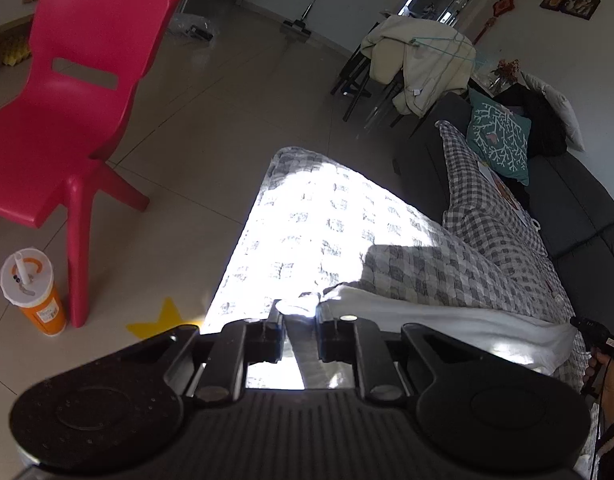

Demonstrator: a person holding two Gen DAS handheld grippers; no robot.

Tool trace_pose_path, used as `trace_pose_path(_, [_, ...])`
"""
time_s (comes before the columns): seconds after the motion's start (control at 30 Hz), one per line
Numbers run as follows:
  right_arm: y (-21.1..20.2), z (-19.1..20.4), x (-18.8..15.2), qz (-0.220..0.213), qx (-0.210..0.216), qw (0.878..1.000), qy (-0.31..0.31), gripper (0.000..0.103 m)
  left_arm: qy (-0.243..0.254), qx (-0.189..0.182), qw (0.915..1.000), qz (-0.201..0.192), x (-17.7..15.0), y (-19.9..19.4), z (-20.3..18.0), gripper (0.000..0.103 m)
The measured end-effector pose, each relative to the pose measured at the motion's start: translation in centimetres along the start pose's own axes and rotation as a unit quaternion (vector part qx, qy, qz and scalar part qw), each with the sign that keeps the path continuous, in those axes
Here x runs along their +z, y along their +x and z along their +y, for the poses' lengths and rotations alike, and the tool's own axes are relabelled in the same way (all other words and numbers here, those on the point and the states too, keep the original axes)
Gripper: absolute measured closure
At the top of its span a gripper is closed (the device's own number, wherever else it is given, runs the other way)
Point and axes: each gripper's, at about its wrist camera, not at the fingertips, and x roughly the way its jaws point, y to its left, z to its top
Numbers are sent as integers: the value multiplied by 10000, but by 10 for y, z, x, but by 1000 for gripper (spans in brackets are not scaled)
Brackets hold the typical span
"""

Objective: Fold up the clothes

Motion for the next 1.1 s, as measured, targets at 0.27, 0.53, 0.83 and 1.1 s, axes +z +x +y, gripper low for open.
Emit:
trace_pose_path(0.27, [24, 15, 1, -169, -227, 9993, -246, 102, 129, 268, 9984, -491, 2, -6, -8, 89])
trace_pose_path(0.53, [42, 11, -9, 402, -385, 9984, -78, 86, 737, 1195, 9897, 273, -6, 25, -21, 81])
trace_pose_path(0.83, [-7, -35, 10, 1087, -230, 9891, 968, 78, 466, 1068, 9924, -393, 0, -13, -25, 50])
trace_pose_path(1.1, [-13, -25, -18, 1468, 176, 9748, 1672, 85, 574, 763, 9947, -377, -5, -31, -43, 49])
